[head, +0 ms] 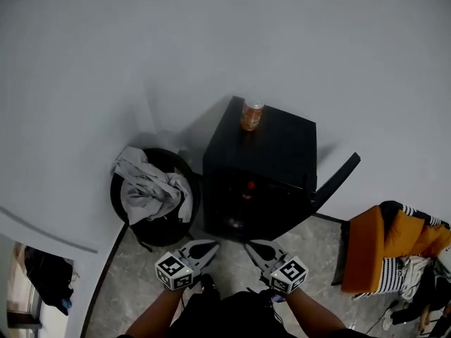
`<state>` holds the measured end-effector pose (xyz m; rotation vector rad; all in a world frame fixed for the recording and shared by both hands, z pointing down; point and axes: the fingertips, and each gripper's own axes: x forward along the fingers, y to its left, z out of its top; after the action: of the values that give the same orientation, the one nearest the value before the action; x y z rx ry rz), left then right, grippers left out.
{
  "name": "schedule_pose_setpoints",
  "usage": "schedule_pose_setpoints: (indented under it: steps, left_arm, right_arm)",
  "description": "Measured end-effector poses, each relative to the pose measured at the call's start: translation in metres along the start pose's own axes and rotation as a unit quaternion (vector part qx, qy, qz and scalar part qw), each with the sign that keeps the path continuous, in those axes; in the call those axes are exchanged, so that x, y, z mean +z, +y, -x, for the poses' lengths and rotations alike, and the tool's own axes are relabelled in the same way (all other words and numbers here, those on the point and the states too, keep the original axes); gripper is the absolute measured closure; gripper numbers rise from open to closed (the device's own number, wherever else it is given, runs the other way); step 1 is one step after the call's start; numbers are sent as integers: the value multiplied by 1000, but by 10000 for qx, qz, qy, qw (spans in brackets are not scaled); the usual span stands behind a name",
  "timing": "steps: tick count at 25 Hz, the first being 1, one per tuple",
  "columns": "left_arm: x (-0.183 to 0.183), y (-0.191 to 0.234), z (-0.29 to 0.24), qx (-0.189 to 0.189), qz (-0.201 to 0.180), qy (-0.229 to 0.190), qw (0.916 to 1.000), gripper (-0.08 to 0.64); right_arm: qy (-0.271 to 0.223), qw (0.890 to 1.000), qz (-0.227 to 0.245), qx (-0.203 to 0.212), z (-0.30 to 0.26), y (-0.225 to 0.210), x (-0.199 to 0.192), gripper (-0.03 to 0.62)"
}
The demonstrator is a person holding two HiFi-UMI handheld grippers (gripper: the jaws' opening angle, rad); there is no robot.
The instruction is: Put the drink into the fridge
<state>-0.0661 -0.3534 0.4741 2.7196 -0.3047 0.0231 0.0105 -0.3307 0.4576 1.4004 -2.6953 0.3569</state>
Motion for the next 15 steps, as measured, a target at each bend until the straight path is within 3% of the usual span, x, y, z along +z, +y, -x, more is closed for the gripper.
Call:
schedule_pose_setpoints:
  steps: [5,8,12,15]
  left_arm:
    - [1,-74,14,-251,-45,72,9996,551]
    - [-10,-117,19,-92,29,-23,10000,551]
    - [-27,-177,25,186,140,-398,9989,551]
    - [-48,-225,31,130,233,-358,9990,549]
  right_arm:
    - [-198,9892,-582,1333,56,73,14,569]
    - [-261,9769,-614,2032,104,109,19,569]
    - [-177,9813,-230,1903,176,120,10,568]
    - [-190,9836,-396,1747,221,129,-8,568]
